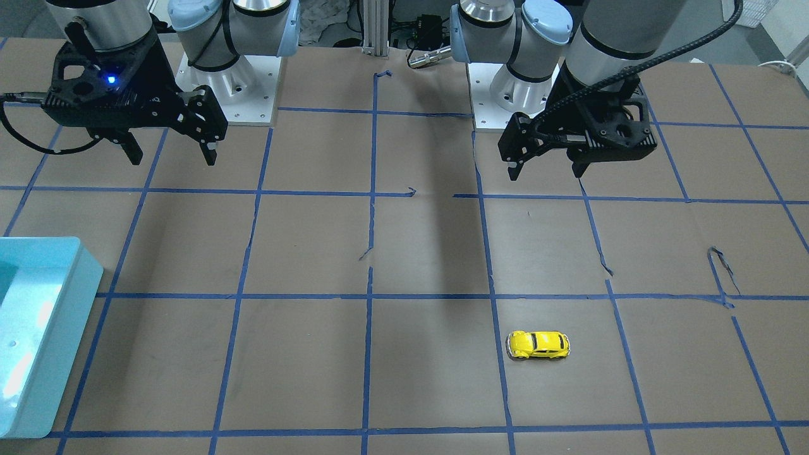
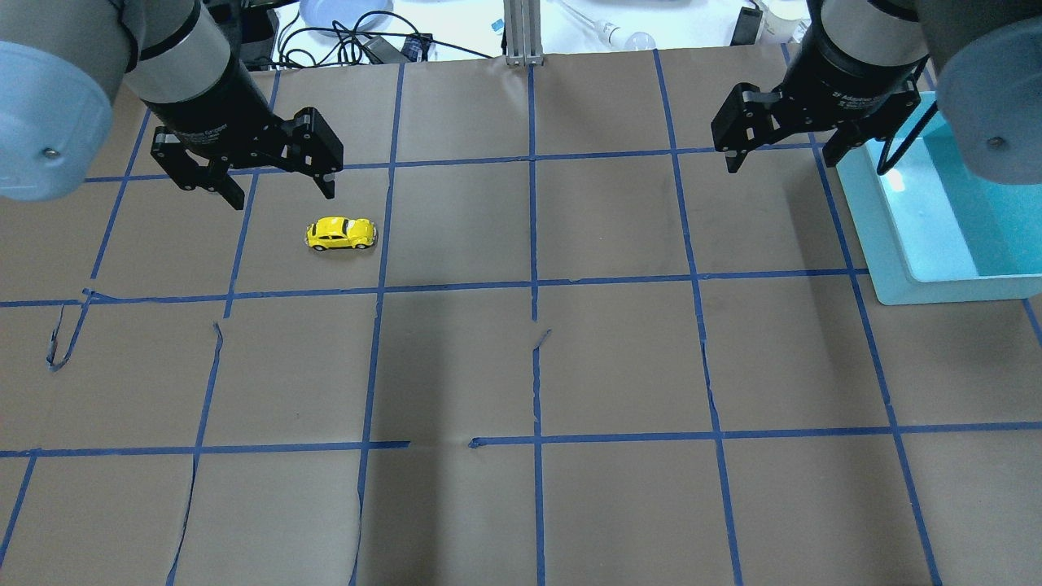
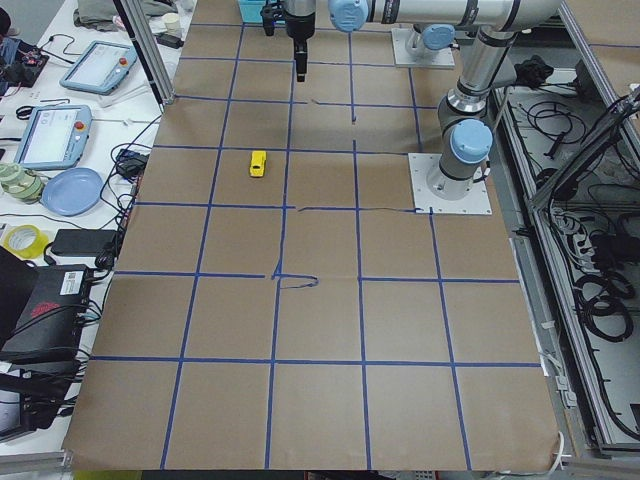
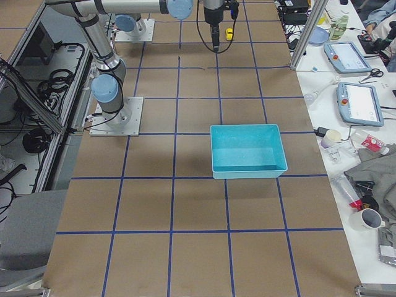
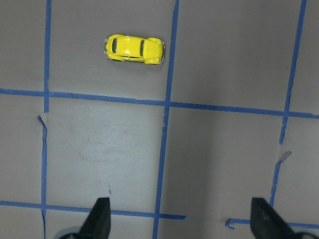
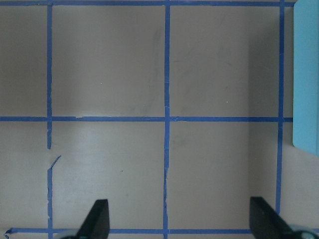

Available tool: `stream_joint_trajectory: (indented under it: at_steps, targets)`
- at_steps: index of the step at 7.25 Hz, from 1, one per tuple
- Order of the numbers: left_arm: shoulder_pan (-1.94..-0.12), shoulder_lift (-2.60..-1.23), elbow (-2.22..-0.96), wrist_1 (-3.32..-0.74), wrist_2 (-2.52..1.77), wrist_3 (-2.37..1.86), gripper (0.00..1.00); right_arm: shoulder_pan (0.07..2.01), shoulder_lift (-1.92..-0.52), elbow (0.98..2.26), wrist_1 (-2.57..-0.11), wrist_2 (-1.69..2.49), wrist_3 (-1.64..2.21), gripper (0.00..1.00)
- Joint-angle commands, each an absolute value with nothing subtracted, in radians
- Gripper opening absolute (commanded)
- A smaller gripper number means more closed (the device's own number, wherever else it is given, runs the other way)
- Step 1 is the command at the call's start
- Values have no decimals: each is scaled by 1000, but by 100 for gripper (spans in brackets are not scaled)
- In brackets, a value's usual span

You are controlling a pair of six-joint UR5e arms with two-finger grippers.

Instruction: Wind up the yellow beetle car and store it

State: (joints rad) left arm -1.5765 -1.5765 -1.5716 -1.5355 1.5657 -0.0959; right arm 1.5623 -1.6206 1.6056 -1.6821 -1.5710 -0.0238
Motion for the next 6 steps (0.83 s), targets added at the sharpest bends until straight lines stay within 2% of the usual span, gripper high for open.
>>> stream_joint_trajectory:
  at_steps: [1, 6]
  targets:
    - [-1574, -1566, -1574, -1546, 1568, -87, 100, 1563, -1620, 1606, -1683, -1572, -23, 100]
    - [-1571, -1569, -1577, -1539, 1566, -103, 100, 1560, -1620, 1608, -1683, -1575, -23, 100]
